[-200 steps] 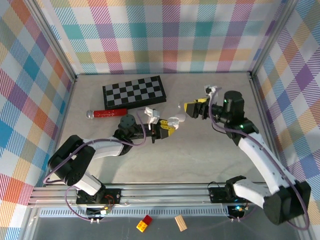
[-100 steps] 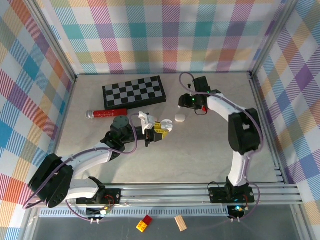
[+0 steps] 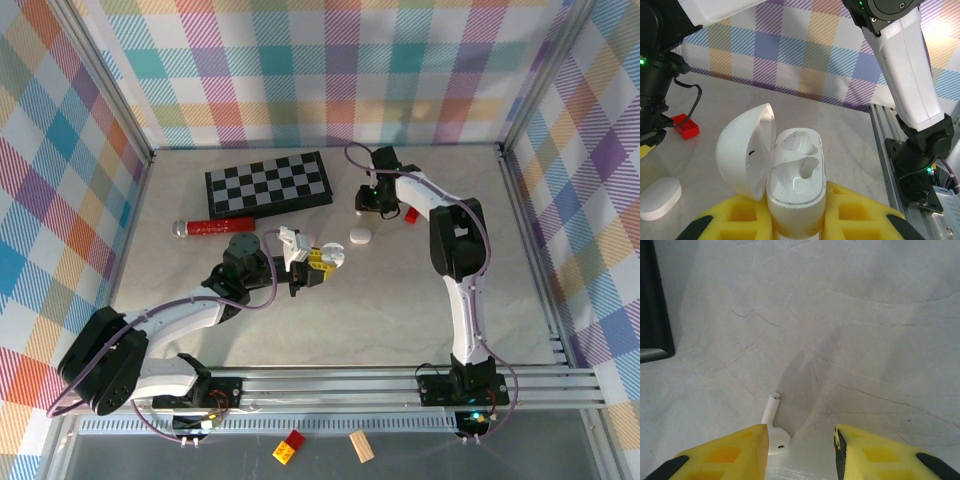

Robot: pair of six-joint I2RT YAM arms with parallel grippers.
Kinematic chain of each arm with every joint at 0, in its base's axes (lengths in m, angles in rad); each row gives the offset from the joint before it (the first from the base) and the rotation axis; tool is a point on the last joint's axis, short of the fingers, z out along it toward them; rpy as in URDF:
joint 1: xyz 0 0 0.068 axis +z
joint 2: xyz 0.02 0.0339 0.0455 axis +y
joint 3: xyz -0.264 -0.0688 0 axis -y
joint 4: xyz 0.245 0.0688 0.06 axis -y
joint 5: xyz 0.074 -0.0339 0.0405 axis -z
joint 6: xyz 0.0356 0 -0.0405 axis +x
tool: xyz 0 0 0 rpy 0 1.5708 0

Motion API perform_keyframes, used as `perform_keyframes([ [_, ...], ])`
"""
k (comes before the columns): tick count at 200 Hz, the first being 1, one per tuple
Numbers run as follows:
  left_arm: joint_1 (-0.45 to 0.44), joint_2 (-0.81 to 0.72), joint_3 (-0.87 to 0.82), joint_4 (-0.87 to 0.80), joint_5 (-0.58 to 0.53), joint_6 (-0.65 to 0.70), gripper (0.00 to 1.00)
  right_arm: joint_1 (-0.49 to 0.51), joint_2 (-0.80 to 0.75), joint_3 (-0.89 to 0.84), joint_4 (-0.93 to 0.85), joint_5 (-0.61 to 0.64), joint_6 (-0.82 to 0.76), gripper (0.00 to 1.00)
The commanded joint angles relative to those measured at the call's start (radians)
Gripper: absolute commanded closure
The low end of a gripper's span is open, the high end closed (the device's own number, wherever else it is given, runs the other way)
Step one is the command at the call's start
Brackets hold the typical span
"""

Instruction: Insert the wireless bluetooth earbuds into the charging case

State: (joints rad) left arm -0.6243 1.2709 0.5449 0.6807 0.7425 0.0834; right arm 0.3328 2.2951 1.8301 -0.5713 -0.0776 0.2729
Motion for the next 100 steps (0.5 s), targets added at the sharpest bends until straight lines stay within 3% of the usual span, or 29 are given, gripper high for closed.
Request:
perform_keyframes([
  [1,0.008,0.025,0.022,0.026,0.036,-0.003,0.83,0.013,0.03,0.037,-0.048,-0.027,-0.03,0.63],
  [69,0.008,0.051,0.035,0.043,0.053,-0.024,0.83,0.037,0.074,0.095,-0.101,-0.024,-0.074,0.64],
  [100,0.008,0.051,0.035,0.043,0.054,-0.023,0.83,0.045,0.083,0.122,-0.154,-0.004,-0.084,0.71],
])
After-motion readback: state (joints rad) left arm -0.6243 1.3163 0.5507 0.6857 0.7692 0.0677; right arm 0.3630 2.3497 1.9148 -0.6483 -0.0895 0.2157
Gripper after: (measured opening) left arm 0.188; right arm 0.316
